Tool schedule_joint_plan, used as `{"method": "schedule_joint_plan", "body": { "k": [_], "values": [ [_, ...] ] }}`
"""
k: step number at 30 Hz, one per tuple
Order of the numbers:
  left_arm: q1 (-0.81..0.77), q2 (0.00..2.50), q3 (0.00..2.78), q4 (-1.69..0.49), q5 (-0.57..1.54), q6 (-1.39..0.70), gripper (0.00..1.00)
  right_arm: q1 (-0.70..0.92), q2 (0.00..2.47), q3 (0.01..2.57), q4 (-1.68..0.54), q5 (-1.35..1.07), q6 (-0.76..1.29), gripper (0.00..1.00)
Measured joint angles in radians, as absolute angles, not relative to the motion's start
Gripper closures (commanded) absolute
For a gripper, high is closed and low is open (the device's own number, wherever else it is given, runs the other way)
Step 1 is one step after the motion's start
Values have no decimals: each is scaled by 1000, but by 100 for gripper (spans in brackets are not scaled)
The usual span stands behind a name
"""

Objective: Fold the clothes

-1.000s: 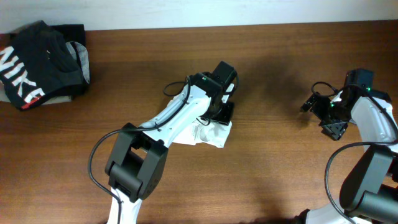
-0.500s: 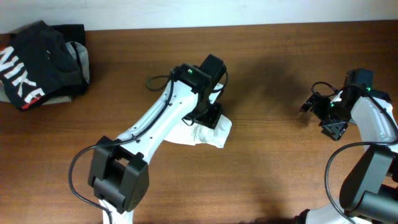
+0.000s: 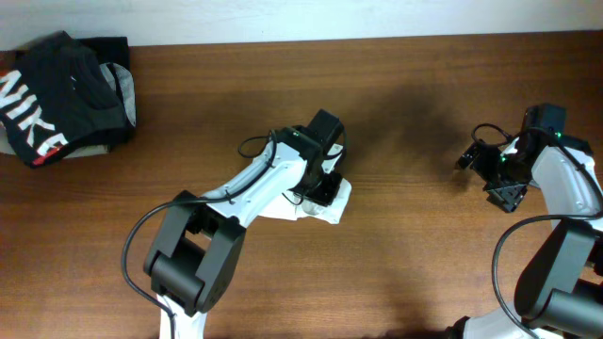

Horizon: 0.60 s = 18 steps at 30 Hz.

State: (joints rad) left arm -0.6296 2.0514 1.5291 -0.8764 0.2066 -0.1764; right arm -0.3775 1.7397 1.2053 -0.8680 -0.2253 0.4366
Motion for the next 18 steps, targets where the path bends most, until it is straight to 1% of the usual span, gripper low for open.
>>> {"method": "schedule_joint_plan", "body": {
  "k": [2, 4, 5, 6, 7, 8, 10, 11, 13, 15, 18],
  "values": [
    [-649, 2054, 1529, -844, 207, -176, 72, -377, 1740, 1205, -868, -225, 437, 1],
    [-663, 2054, 1529, -835, 207, -176, 72, -377, 1740, 1205, -868, -225, 437, 2],
    [-675, 2054, 1528, -816, 210, -176, 65, -377, 1740, 1205, -868, -225, 436, 1],
    [-682, 2054, 1528, -784, 211, -176, 52, -377, 1740, 1205, -868, -225, 437, 1],
    [-685, 2054, 1528, -773, 214, -180, 43, -377, 1740, 1205, -868, -225, 437, 1],
    [-685, 2056, 1528, -768, 215, -184, 42, -377, 1740, 1205, -868, -225, 437, 1],
    [-685, 2059, 1528, -762, 215, -186, 35, -377, 1740, 1205, -868, -225, 437, 1],
    [-685, 2061, 1531, -767, 216, -186, 29, -377, 1740, 1205, -868, -225, 437, 1],
    [-685, 2071, 1570, -807, 226, -184, 28, -377, 1740, 1205, -868, -225, 437, 1],
    [-685, 2085, 1694, -888, 244, -175, 26, -377, 1740, 1205, -868, -225, 437, 1],
    [-685, 2085, 1824, -912, 285, -160, 26, -377, 1740, 1205, -868, -225, 437, 1]
  ]
}}
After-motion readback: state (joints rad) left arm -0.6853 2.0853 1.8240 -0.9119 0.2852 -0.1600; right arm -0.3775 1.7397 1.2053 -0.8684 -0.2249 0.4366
